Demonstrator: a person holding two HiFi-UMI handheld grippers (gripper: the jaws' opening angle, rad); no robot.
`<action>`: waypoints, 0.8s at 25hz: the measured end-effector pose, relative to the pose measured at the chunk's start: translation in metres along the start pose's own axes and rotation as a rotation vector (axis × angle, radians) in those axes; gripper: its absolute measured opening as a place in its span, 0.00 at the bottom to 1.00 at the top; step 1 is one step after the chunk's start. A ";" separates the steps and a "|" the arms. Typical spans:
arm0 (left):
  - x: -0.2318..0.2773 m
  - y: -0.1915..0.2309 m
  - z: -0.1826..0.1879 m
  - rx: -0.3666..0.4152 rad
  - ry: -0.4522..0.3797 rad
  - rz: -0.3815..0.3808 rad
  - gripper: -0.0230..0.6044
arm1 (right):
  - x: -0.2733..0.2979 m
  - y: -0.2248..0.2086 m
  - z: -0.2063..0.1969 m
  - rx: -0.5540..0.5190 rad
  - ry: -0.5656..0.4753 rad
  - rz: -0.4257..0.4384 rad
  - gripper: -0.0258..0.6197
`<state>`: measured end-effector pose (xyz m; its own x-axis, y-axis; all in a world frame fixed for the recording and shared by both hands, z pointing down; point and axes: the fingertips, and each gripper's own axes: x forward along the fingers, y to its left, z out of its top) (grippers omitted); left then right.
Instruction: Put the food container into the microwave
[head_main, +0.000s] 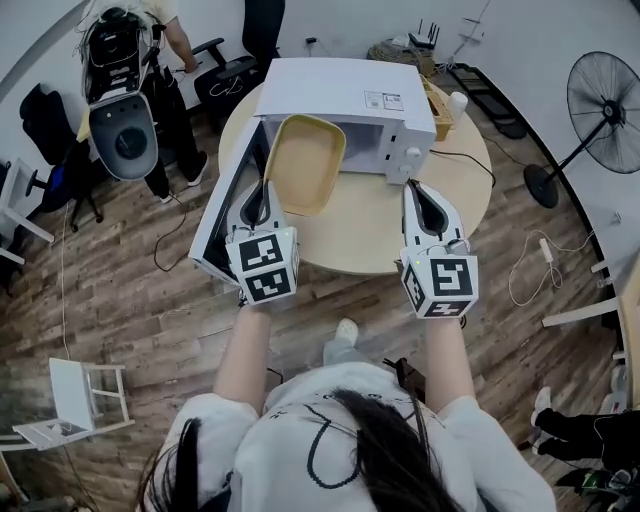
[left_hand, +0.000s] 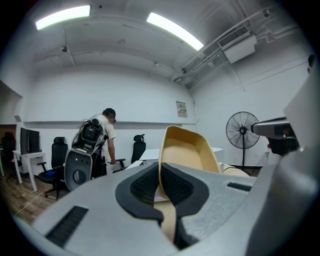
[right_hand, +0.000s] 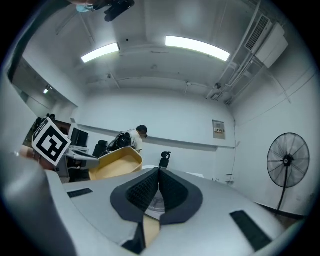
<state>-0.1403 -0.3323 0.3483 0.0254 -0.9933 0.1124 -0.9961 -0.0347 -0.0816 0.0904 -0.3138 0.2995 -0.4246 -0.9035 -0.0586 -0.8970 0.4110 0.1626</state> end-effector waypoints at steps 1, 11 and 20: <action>0.011 -0.001 -0.003 -0.004 0.016 0.001 0.07 | 0.011 -0.005 -0.002 0.004 0.003 0.008 0.08; 0.082 -0.018 -0.057 -0.054 0.166 0.009 0.07 | 0.082 -0.035 -0.047 0.041 0.071 0.071 0.08; 0.113 -0.029 -0.110 -0.126 0.299 0.004 0.07 | 0.104 -0.044 -0.085 0.080 0.136 0.091 0.09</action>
<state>-0.1176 -0.4313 0.4721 0.0144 -0.9167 0.3994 -0.9992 0.0012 0.0388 0.0966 -0.4361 0.3695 -0.4891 -0.8678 0.0872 -0.8647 0.4956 0.0818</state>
